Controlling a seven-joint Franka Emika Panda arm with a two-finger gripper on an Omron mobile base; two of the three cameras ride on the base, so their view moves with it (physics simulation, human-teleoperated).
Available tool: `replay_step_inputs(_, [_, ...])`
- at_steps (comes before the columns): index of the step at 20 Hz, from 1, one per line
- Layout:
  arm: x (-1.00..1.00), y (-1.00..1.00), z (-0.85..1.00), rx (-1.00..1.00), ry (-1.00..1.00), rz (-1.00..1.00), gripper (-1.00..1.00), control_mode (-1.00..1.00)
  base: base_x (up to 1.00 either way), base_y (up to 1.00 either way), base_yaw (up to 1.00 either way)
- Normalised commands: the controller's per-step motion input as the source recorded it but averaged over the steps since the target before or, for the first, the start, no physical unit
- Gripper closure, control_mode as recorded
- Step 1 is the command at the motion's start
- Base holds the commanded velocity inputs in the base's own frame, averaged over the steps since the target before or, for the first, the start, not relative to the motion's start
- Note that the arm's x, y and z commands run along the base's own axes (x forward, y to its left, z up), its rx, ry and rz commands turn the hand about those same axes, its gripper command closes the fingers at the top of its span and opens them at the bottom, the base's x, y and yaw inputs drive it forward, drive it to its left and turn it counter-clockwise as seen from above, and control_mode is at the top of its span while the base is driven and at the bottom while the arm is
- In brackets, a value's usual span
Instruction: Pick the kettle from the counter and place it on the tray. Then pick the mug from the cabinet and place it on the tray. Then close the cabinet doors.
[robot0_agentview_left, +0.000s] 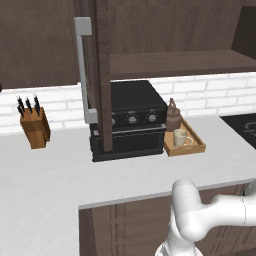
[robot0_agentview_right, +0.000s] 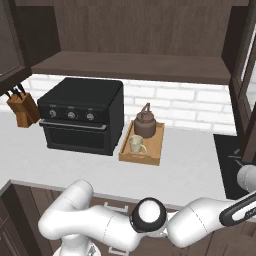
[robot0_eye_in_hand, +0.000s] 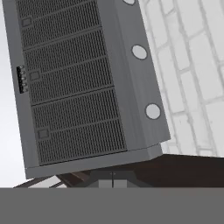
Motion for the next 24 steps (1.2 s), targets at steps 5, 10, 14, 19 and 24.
replay_step_inputs(5, [0.00, 0.20, 0.67, -0.07, -0.05, 0.01, 1.00, -1.00, 0.00, 0.00, 0.00])
replay_step_inputs(10, [-0.13, 0.62, 0.51, -0.24, -0.05, 0.15, 1.00, -1.00, 0.00, 0.00, 0.00])
replay_step_inputs(14, [-0.27, 0.76, 0.51, -0.33, -0.06, 0.32, 1.00, -1.00, 0.00, 0.00, 0.00])
replay_step_inputs(19, [-0.39, 0.96, 0.55, -0.30, -0.06, 0.26, 1.00, -1.00, 0.00, 0.00, 0.00])
replay_step_inputs(24, [-0.43, 1.00, 0.49, -0.24, -0.15, 0.19, 1.00, -1.00, 0.00, 0.00, 0.00])
